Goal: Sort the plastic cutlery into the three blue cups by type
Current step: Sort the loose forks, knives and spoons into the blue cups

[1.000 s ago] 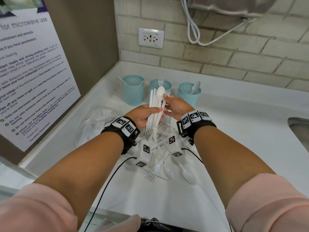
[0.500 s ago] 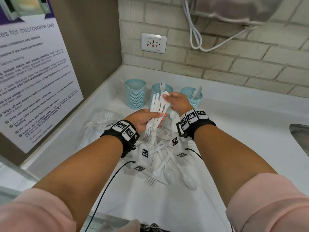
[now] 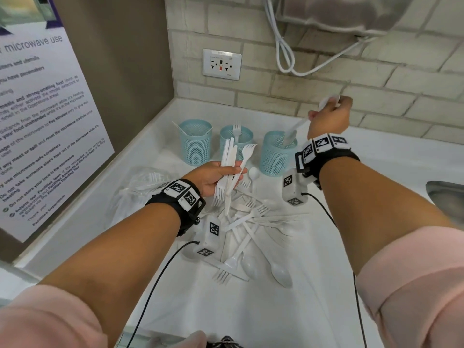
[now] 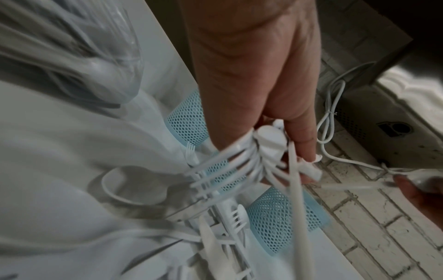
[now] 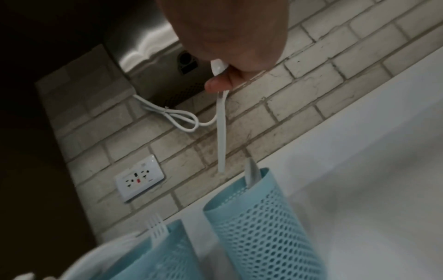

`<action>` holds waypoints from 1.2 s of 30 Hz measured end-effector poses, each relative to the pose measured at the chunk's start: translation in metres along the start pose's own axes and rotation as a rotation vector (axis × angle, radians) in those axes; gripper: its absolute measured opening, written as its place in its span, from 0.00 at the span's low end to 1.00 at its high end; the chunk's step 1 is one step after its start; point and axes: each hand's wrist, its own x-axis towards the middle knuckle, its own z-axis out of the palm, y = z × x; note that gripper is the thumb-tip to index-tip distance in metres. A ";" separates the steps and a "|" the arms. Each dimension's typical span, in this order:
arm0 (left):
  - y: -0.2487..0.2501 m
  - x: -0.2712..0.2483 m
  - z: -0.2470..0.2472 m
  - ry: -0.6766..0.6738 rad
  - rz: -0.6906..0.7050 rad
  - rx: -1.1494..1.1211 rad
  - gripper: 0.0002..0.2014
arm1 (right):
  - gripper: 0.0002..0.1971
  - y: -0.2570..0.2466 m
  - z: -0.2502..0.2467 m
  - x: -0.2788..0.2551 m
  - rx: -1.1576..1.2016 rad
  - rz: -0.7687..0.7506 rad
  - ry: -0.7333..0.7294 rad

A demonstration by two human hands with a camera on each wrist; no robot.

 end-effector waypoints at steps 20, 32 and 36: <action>0.004 -0.001 -0.009 0.022 0.047 -0.043 0.10 | 0.17 0.039 -0.003 -0.008 -0.584 -0.141 -0.307; 0.008 -0.002 -0.004 0.029 0.099 -0.085 0.17 | 0.19 0.047 0.003 -0.029 -0.598 -0.421 -0.361; 0.013 0.004 -0.003 0.101 0.191 -0.167 0.12 | 0.14 0.015 0.016 -0.054 -0.480 -0.403 -0.770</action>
